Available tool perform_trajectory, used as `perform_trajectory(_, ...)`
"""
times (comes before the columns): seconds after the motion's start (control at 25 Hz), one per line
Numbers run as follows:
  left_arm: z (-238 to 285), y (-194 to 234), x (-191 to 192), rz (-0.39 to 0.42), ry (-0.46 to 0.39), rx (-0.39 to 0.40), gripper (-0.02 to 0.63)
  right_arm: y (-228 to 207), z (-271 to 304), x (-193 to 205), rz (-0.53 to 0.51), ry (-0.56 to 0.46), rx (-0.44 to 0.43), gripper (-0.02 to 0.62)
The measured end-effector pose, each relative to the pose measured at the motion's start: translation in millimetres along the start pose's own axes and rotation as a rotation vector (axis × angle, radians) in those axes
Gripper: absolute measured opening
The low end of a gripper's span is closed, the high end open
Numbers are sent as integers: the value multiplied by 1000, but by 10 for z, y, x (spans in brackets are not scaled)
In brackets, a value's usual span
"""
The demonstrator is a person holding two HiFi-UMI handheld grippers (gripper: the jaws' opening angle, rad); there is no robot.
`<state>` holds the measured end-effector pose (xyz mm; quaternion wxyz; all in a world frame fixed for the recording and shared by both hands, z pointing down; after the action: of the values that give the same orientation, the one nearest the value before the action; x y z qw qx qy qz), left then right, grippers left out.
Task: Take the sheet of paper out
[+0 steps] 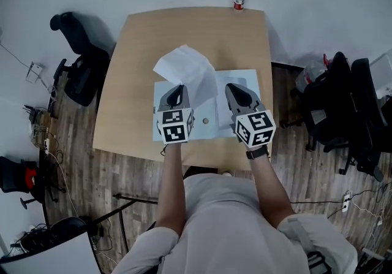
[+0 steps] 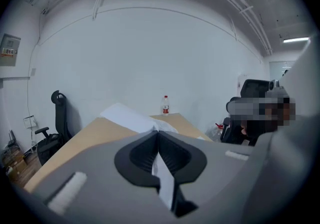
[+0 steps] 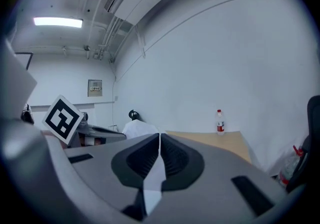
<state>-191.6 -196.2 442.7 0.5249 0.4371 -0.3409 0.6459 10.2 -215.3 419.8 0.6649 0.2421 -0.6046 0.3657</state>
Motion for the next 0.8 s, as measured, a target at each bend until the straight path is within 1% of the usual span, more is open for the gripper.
perform_trajectory(0.24,-400,-243,-354,26,-129,4,14,77,-418,-422,-55,-104,41,18)
perform_trajectory(0.4,-651,-443,-550,50,-205,6,14,105,-706,-598,-74,-157,66,18)
perform_trajectory(0.48,-773,-524,-628,56,-237,8,14,146,-819,-649,-99,-171,57,17)
perform_trajectory(0.56,-892,-594,-682,43,-266,19,14,195,-927,-688,-125,-184,54,14)
perform_trajectory(0.64,-994,-658,-728,26,-292,33,14,217,-1030,-715,-137,-194,74,14)
perform_trajectory(0.8,-1153,-745,-756,-1,-312,51,14,234,-1189,-715,-146,-198,116,14)
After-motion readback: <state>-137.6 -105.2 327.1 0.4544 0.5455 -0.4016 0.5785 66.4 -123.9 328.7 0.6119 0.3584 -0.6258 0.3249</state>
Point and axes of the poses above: the fingertips, and each gripper's own axes: z forward along the fingers, y to its left, x out of its underside, the point moved 7 cm from there along -z, backward along the fingers, and after that the axes turned 6 degrees about x, right-handed, at the moved point
